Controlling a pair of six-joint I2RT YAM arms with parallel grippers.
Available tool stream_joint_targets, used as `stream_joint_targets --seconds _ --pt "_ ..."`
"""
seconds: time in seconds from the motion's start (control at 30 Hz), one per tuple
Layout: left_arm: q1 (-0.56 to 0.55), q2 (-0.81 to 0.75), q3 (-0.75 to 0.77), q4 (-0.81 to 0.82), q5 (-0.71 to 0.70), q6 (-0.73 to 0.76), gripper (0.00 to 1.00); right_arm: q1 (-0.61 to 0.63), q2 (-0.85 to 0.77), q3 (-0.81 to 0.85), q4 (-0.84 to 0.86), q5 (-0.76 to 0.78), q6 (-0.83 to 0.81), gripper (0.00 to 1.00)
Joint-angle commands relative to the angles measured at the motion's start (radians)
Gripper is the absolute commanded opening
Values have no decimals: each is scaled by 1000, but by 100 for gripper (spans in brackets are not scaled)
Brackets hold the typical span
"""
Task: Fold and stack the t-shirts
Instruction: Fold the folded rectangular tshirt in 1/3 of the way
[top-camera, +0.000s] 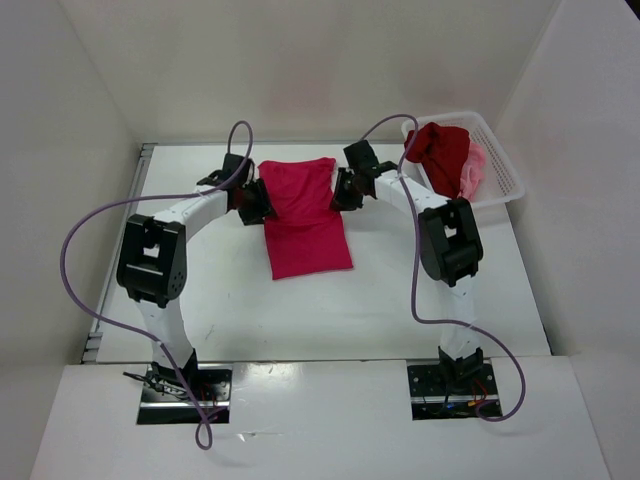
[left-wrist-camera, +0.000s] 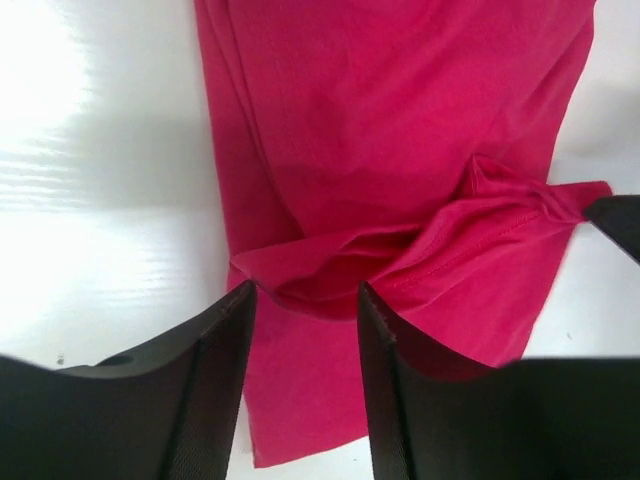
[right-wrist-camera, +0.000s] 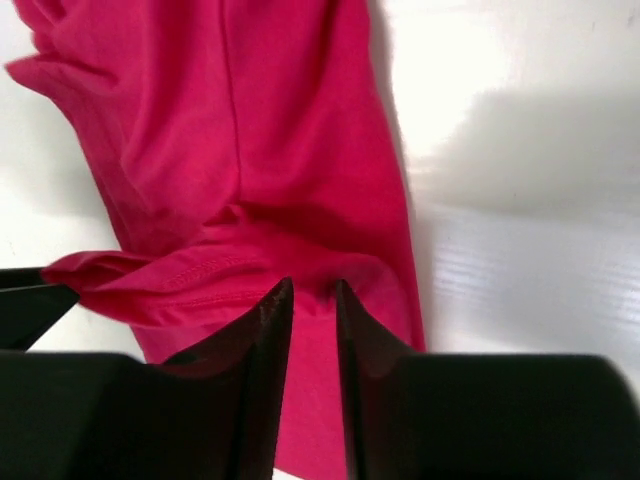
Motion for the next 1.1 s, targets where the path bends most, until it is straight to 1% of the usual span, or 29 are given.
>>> stream_joint_targets --seconds 0.0,0.07,0.1,0.13,0.17,0.23,0.27,0.3,0.33,0.37,0.43,0.53,0.57,0.67,0.8,0.87,1.0,1.07 --pt "20 -33 49 45 -29 24 54 -13 1 90 25 0 -28 31" --pt "30 -104 49 54 -18 14 54 -13 -45 90 13 20 -28 33" --pt "30 -128 34 63 -3 5 52 -13 -69 75 13 20 -37 33" --pt "30 -151 16 73 41 -5 49 -13 -97 55 30 20 -37 33" --pt "30 -186 -27 73 58 -15 47 -13 -152 -3 46 6 -37 33" --pt "5 -216 -84 100 103 -45 42 -13 -186 -54 80 -41 -16 21" --pt "-30 -245 -122 120 117 -62 37 -3 -186 -92 94 -84 -15 7" --pt "-51 -254 -195 138 127 -97 34 8 -186 -104 94 -106 -15 1" --pt "-71 -254 -223 161 141 -116 32 37 -186 -113 105 -126 -15 0" --pt "-113 -266 -253 175 151 -136 31 52 -177 -133 126 -156 -15 0" --pt "-148 -282 -343 238 160 -199 29 82 -145 -134 137 -157 -15 0" --pt "-186 -302 -385 238 160 -222 29 91 -71 -89 146 -201 -34 0" --pt "-187 -302 -414 250 160 -222 29 91 -47 -37 133 -201 -34 0" --pt "-187 -285 -438 251 169 -222 34 91 48 67 111 -221 -60 0" --pt "-187 -244 -469 251 169 -222 35 91 160 170 100 -243 -51 0" --pt "-187 -230 -500 251 157 -222 37 91 234 242 88 -243 -42 0" --pt "-187 -241 -521 185 129 -190 39 71 295 302 102 -261 4 0" --pt "-187 -277 -521 157 106 -180 42 62 305 337 93 -261 4 0"
